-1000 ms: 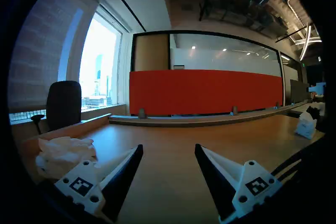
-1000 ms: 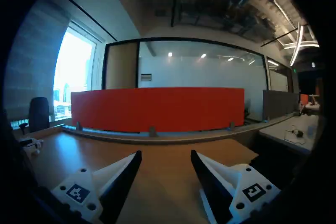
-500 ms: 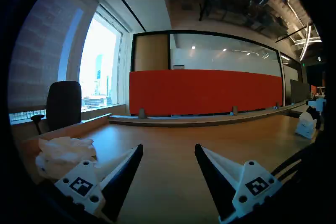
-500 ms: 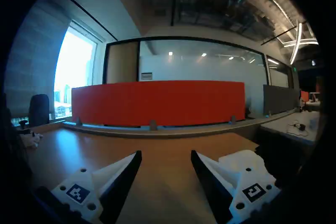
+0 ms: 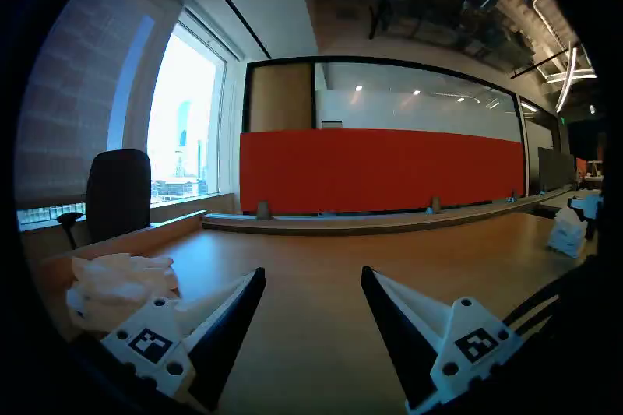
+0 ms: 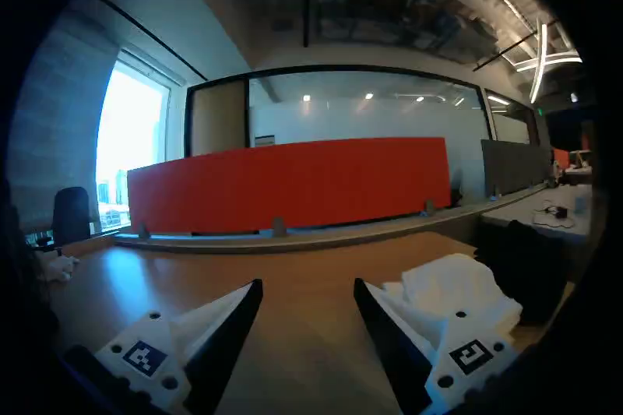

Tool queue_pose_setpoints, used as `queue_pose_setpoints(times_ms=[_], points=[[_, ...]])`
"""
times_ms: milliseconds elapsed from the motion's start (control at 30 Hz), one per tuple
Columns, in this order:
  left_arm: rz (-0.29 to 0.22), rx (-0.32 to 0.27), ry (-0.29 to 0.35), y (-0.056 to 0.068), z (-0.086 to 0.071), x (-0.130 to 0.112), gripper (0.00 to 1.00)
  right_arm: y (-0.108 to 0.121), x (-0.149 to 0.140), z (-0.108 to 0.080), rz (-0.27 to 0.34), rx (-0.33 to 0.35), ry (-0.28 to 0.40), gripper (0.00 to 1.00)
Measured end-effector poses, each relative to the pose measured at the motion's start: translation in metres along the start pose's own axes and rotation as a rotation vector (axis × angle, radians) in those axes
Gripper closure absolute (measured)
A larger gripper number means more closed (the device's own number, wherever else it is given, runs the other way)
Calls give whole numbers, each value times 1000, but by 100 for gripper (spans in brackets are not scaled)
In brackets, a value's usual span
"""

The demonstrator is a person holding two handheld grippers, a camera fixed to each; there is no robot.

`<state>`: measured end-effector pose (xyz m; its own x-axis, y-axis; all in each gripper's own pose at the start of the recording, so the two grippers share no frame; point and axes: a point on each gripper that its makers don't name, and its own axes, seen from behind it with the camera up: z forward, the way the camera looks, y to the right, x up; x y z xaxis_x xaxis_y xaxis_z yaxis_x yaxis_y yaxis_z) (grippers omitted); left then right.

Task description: Fold towel

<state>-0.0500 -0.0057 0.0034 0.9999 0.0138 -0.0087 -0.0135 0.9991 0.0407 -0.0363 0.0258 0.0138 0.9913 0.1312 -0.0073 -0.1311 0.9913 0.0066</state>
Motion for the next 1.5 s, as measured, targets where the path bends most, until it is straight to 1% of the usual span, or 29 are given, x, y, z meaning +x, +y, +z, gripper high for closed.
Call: queue_pose_setpoints(times_ms=[267,500,933,1233,1500], points=[[0,0,0,0,0,0,9,-1,-4,1,-10,3,1,10],[0,0,0,1,0,0,9,-1,-8,0,6,1,-3,10],[0,0,0,1,1,1,9,-3,-6,-3,-1,2,7,10],[0,0,0,1,1,1,9,-6,-9,-6,-20,7,6,10],[0,0,0,1,1,1,9,-13,-10,-6,-62,12,4,10]])
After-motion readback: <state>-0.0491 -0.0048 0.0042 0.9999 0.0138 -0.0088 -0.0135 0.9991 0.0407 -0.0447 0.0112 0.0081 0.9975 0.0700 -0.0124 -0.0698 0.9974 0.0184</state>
